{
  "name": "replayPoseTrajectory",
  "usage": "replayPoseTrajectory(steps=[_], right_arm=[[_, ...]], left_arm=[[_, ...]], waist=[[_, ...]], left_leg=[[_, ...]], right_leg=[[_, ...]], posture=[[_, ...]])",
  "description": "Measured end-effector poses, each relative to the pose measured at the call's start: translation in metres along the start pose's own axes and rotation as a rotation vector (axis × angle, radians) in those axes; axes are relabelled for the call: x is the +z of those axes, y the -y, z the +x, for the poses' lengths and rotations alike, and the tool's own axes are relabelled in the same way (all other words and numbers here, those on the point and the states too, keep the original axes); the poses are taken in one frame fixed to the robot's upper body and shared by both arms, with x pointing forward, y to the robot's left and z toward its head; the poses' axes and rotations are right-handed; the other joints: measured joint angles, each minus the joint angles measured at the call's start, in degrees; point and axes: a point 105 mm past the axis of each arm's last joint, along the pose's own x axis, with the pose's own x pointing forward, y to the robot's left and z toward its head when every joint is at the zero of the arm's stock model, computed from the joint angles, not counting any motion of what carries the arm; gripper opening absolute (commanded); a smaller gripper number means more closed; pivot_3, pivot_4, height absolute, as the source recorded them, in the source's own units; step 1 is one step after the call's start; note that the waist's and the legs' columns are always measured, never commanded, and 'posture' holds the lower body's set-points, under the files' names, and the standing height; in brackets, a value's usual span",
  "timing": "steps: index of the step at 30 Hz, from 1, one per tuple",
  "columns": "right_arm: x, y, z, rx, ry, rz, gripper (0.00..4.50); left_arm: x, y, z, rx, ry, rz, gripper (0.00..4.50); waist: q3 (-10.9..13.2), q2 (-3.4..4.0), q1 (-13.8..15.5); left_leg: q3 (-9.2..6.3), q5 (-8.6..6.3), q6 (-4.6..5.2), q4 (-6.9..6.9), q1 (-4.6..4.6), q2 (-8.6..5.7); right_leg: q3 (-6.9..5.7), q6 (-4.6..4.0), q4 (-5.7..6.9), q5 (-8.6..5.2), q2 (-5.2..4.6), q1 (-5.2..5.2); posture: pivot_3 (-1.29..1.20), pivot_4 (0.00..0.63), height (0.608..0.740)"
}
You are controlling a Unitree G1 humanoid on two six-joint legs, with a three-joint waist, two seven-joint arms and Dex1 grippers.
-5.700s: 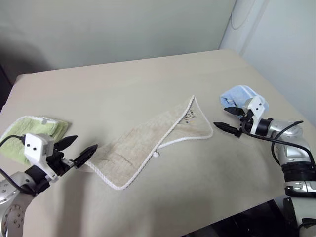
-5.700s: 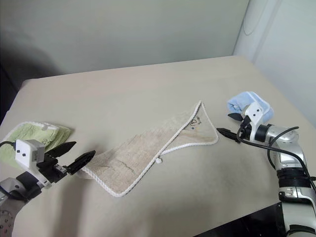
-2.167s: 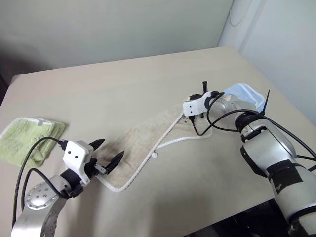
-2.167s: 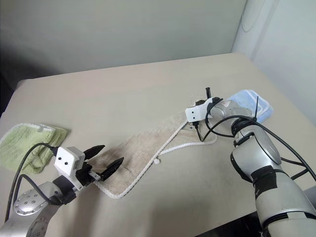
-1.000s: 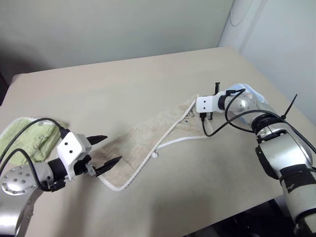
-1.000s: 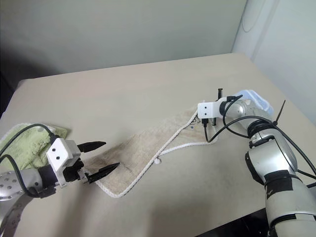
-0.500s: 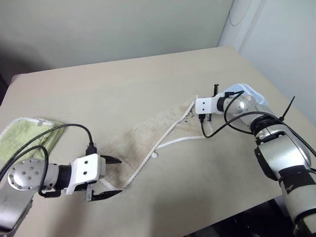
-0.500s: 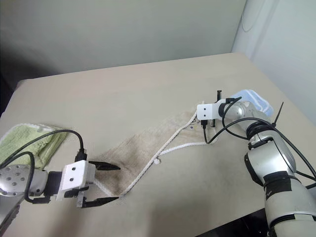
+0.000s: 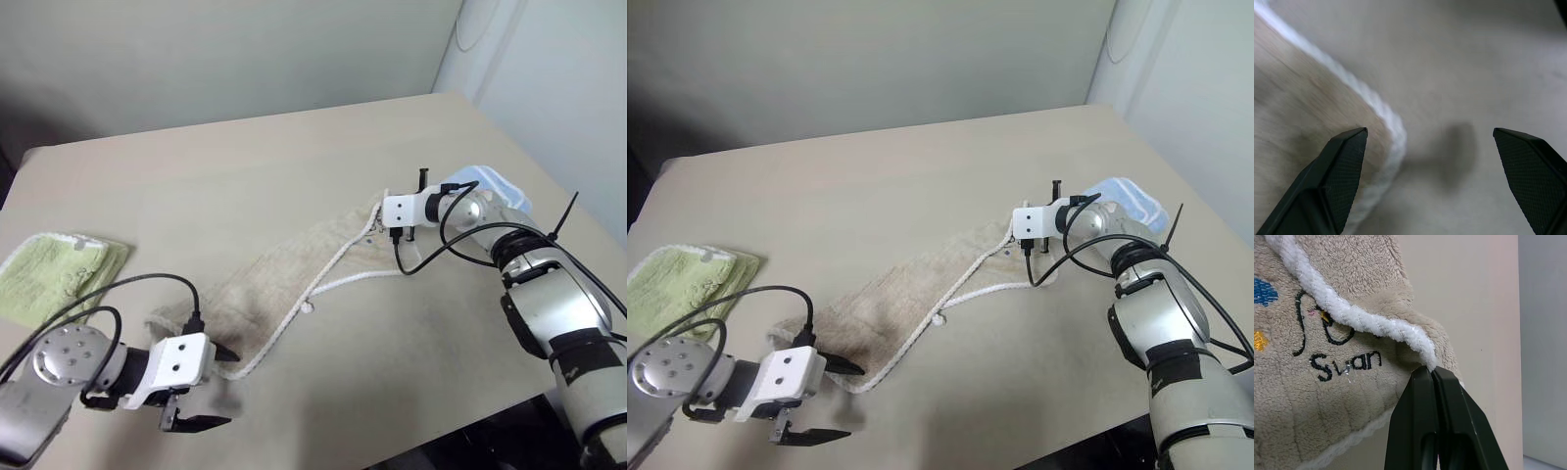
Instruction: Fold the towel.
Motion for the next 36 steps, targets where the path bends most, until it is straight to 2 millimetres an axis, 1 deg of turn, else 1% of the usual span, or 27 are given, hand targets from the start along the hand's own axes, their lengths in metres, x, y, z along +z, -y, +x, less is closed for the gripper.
replayPoseTrajectory(steps=[4, 8, 11, 16, 19, 21, 22, 24, 25, 27, 29, 30, 33, 36], right_arm=[[0.003, 0.000, 0.002, 0.000, 0.009, -0.001, 0.00], [0.003, 0.000, 0.002, 0.000, 0.010, -0.001, 0.00], [0.004, 0.000, 0.003, 0.000, 0.010, 0.001, 0.00], [0.009, 0.001, 0.007, -0.011, 0.014, 0.011, 0.00], [0.011, 0.005, 0.008, -0.025, 0.014, 0.011, 0.00], [0.009, 0.006, 0.008, -0.032, 0.007, 0.016, 0.00], [0.010, 0.007, 0.008, -0.037, 0.008, 0.017, 0.00], [0.010, 0.009, 0.008, -0.049, 0.008, 0.023, 0.00], [0.009, 0.010, 0.007, -0.059, 0.006, 0.028, 0.00], [0.007, 0.012, 0.006, -0.074, 0.004, 0.035, 0.00], [0.003, 0.014, 0.003, -0.086, -0.007, 0.038, 0.00], [0.000, 0.015, 0.001, -0.092, -0.016, 0.041, 0.00], [-0.010, 0.019, -0.007, -0.106, -0.042, 0.045, 0.00], [-0.011, 0.019, -0.008, -0.107, -0.041, 0.045, 0.00]], left_arm=[[-0.002, -0.010, 0.002, 0.035, -0.015, 0.056, 2.50], [-0.003, -0.020, 0.002, 0.066, 0.005, 0.044, 1.01], [-0.004, -0.026, 0.001, 0.081, 0.024, 0.023, 0.01], [-0.002, -0.040, -0.004, 0.097, 0.072, -0.034, 0.01], [0.005, -0.050, -0.010, 0.117, 0.126, -0.062, 0.01], [0.014, -0.061, -0.015, 0.145, 0.209, -0.109, 0.01], [0.020, -0.071, -0.021, 0.181, 0.255, -0.128, 0.01], [0.033, -0.094, -0.041, 0.291, 0.367, -0.166, 0.01], [0.041, -0.108, -0.055, 0.362, 0.446, -0.188, 0.01], [0.054, -0.128, -0.084, 0.493, 0.583, -0.222, 0.01], [0.057, -0.136, -0.101, 0.567, 0.647, -0.249, 0.01], [0.056, -0.138, -0.106, 0.592, 0.671, -0.267, 0.01], [0.049, -0.142, -0.109, 0.636, 0.713, -0.326, 0.01], [0.043, -0.140, -0.110, 0.663, 0.712, -0.352, 0.01]], waist=[[-0.03, 0.07, 0.05], [-0.03, 0.10, 0.06], [-0.03, 0.11, 0.04], [-0.03, 0.12, 0.05], [-0.03, 0.12, 0.05], [-0.03, 0.12, 0.11], [-0.03, 0.11, 0.10], [-0.02, 0.12, 0.12], [-0.01, 0.15, 0.13], [-0.01, 0.15, 0.02], [0.00, 0.17, -0.08], [0.00, 0.17, -0.18], [0.00, 0.16, -0.33], [0.00, 0.17, -0.44]], left_leg=[[0.00, -0.01, 0.02, 0.02, 0.00, 0.00], [-0.01, -0.01, 0.02, 0.01, 0.00, 0.00], [-0.01, -0.01, 0.01, 0.01, 0.00, 0.00], [-0.01, 0.01, -0.02, 0.01, -0.02, 0.00], [-0.01, 0.06, -0.11, 0.00, -0.04, -0.01], [-0.02, 0.33, -0.58, 0.00, -0.06, -0.01], [-0.02, 0.37, -0.63, 0.00, -0.09, 0.00], [-0.02, 0.40, -0.68, 0.00, -0.10, 0.00], [-0.02, 0.41, -0.70, 0.01, -0.09, 0.00], [-0.02, 0.43, -0.75, 0.00, -0.09, 0.00], [0.01, 0.45, -0.77, -0.03, -0.09, -0.01], [0.00, 0.46, -0.79, -0.05, -0.09, -0.01], [0.01, 0.48, -0.82, -0.12, -0.10, 0.00], [0.03, 0.48, -0.83, -0.13, -0.10, 0.00]], right_leg=[[-0.01, -0.01, 0.00, 0.01, -0.01, 0.02], [-0.01, -0.01, 0.00, 0.01, -0.01, 0.02], [-0.01, -0.02, 0.01, 0.01, 0.00, 0.01], [-0.01, -0.02, 0.02, 0.01, 0.00, -0.03], [-0.01, -0.02, 0.01, 0.01, -0.01, -0.04], [-0.01, -0.02, -0.01, 0.01, -0.01, -0.04], [-0.02, -0.02, -0.01, 0.01, 0.00, -0.07], [-0.02, -0.02, 0.00, 0.02, 0.00, -0.09], [-0.02, -0.02, 0.02, 0.02, -0.01, -0.08], [-0.02, -0.02, 0.00, 0.02, 0.00, -0.08], [-0.01, -0.02, -0.02, 0.02, 0.00, -0.10], [-0.01, -0.02, -0.04, 0.02, 0.00, -0.11], [-0.01, -0.02, -0.06, 0.01, 0.01, -0.17], [0.01, -0.02, -0.04, 0.01, 0.01, -0.20]], posture=[[0.00, 0.150, 0.740], [0.00, 0.150, 0.740], [0.00, 0.150, 0.740], [0.00, 0.150, 0.740], [0.00, 0.150, 0.740], [0.00, 0.150, 0.740], [0.00, 0.150, 0.740], [0.00, 0.150, 0.740], [0.00, 0.150, 0.740], [0.00, 0.150, 0.740], [0.00, 0.150, 0.740], [0.00, 0.150, 0.740], [0.00, 0.150, 0.740], [0.00, 0.150, 0.740]])
